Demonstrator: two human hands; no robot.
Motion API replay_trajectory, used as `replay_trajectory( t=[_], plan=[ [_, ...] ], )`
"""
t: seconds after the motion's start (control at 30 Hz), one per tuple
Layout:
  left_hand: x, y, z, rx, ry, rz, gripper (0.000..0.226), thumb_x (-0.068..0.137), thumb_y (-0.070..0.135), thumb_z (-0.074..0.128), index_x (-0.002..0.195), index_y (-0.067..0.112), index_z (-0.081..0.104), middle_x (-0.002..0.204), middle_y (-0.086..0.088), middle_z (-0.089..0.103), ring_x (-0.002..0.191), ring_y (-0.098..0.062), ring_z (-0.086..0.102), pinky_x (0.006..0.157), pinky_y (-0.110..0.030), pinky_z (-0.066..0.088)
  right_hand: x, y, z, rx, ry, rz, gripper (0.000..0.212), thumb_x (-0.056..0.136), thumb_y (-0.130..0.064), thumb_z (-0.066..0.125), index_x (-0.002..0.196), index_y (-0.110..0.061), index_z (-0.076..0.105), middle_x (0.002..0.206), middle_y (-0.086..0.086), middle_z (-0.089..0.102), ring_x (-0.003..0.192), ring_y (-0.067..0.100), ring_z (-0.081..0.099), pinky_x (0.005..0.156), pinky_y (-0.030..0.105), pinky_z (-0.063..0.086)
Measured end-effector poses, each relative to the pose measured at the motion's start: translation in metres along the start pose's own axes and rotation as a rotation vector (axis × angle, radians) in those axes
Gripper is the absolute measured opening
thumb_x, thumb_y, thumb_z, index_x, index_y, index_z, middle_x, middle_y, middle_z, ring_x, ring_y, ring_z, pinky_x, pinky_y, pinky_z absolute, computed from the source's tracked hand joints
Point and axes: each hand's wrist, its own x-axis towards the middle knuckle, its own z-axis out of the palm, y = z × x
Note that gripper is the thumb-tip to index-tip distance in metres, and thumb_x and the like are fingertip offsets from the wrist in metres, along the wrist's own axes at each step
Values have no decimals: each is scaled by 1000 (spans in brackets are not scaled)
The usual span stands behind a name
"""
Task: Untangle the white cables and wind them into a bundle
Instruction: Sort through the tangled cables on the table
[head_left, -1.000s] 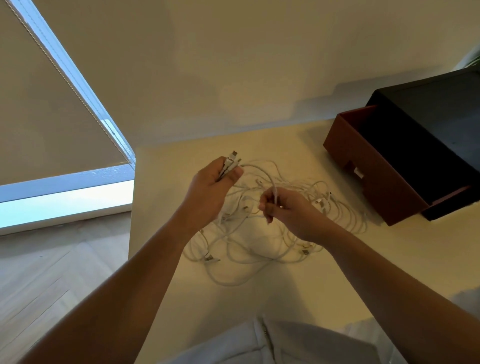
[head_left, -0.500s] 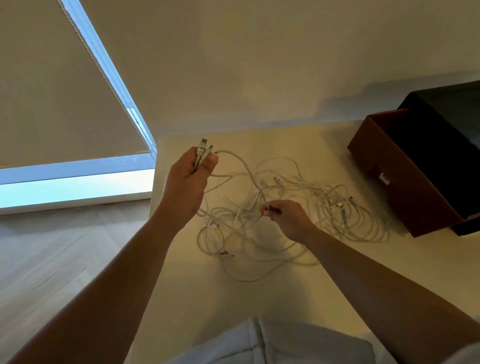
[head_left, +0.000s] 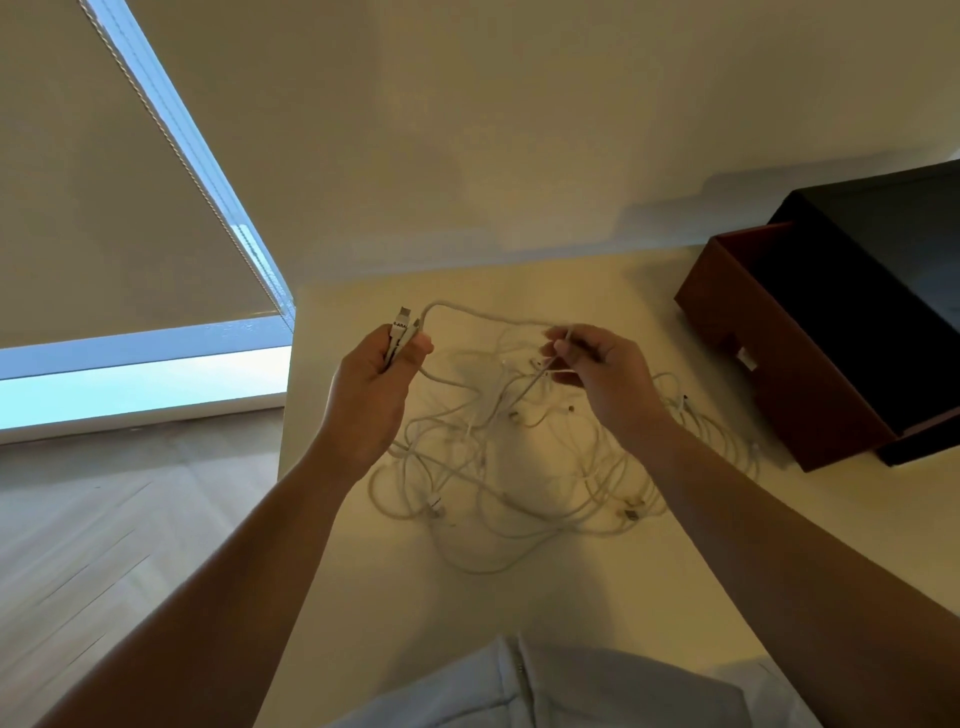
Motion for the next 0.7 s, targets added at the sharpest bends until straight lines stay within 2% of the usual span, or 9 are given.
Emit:
replay_trajectory(
  t=[0.13, 0.27, 0.4, 0.5, 0.57, 0.63, 0.7],
  plan=[
    [2, 1, 4, 10, -5, 3, 37, 96, 32, 56, 91, -4, 52, 53, 11, 29, 49, -9, 22, 48, -27, 20, 1, -13, -13, 22, 31, -5, 14, 96, -4, 52, 96, -8, 65, 81, 5, 67, 69, 7, 66, 67, 20, 54],
    [3, 0, 8, 10, -13, -5, 37, 96, 32, 56, 92, -4, 52, 52, 11, 28, 48, -9, 22, 47, -26, 20, -5, -14, -17, 20, 25, 34, 17, 96, -7, 52, 87, -12, 64, 77, 3, 67, 69, 10, 66, 69, 26, 56],
    [2, -1, 10, 20, -22, -30, 38, 94, 35, 58, 93, -2, 56, 51, 12, 27, 48, -9, 22, 48, -27, 20, -12, -14, -21, 6, 10, 47, 19, 99, -11, 48, 86, -15, 62, 69, -5, 67, 68, 10, 65, 65, 26, 54],
    [1, 0, 10, 20, -30, -40, 44, 94, 35, 59, 95, -8, 51, 53, 9, 26, 47, -10, 20, 46, -26, 18, -14, -19, -29, 0, 25, 38, 20, 99, -11, 46, 87, -16, 61, 75, -1, 64, 65, 9, 65, 59, 21, 53],
    [1, 0, 10, 19, -28, -43, 44, 93, 35, 59, 96, -8, 52, 55, 7, 25, 48, -11, 19, 46, -26, 18, -15, -24, -36, -10, 35, 22, 20, 100, -10, 45, 87, -16, 60, 79, 1, 61, 66, 9, 65, 61, 23, 53],
    [1, 1, 9, 24, -23, -48, 36, 93, 37, 60, 97, 1, 60, 57, 8, 29, 48, -11, 21, 43, -23, 19, -15, -30, -42, -23, 56, -21, 21, 100, -7, 45, 88, -15, 60, 77, 1, 60, 64, 8, 64, 65, 25, 53],
    [1, 2, 9, 36, -15, -62, 22, 92, 38, 60, 97, 19, 68, 57, 12, 36, 48, -9, 25, 42, -20, 24, -15, -38, -47, -118, 87, -109, 22, 99, -4, 44, 89, -13, 61, 77, 0, 59, 62, 2, 59, 65, 19, 49]
  ],
)
